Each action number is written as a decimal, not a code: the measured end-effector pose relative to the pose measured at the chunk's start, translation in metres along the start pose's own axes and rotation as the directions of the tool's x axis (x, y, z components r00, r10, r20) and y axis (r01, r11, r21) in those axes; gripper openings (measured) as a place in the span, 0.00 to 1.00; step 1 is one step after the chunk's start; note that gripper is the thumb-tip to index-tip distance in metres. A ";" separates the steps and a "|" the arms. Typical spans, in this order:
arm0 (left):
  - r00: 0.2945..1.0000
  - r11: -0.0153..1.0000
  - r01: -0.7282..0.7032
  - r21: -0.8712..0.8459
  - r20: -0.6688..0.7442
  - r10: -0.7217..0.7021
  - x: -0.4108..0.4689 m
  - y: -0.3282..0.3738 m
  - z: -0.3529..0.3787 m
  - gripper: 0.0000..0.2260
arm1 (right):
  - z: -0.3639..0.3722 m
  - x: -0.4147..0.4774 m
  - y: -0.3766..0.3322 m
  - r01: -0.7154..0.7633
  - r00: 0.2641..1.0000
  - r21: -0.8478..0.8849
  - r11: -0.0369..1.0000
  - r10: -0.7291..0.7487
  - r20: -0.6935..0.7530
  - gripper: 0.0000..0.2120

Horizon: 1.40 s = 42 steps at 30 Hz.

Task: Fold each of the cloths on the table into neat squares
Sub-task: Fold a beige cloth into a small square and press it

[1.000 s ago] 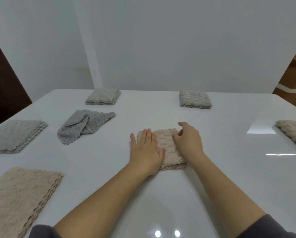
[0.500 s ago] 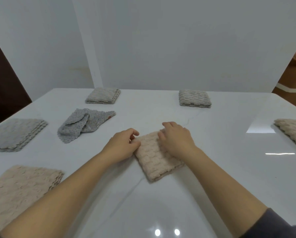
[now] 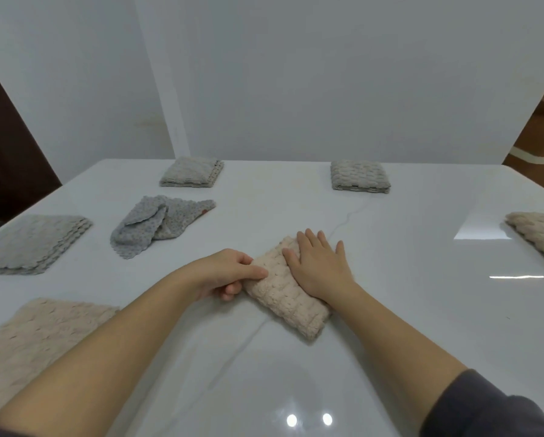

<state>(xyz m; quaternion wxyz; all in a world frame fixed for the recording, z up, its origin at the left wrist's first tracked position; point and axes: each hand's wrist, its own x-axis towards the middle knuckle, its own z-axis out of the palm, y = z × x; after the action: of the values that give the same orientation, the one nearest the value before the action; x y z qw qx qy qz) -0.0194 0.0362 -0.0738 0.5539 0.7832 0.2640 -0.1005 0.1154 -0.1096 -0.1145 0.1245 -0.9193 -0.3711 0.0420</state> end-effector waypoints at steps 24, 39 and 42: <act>0.997 0.998 0.014 0.068 -0.071 -0.009 -0.051 -0.030 0.007 0.13 | 0.003 0.015 -0.025 0.485 0.873 0.109 0.868 -0.471 -0.129 0.21; 0.812 0.708 -0.295 0.642 -0.222 0.539 -0.025 0.020 0.038 0.27 | -0.028 -0.003 -0.009 0.213 0.947 0.771 0.600 0.068 -0.314 0.14; 0.916 0.647 -0.158 0.746 -0.133 0.378 0.002 0.002 0.048 0.29 | -0.039 -0.017 0.012 0.101 0.967 0.786 0.610 0.125 -0.221 0.13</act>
<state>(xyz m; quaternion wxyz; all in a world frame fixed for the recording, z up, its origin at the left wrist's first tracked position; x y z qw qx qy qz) -0.0099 -0.0083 -0.0906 0.1672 0.9732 0.1576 -0.0014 0.1180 -0.1373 -0.0800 0.5637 -0.7691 -0.2890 0.0844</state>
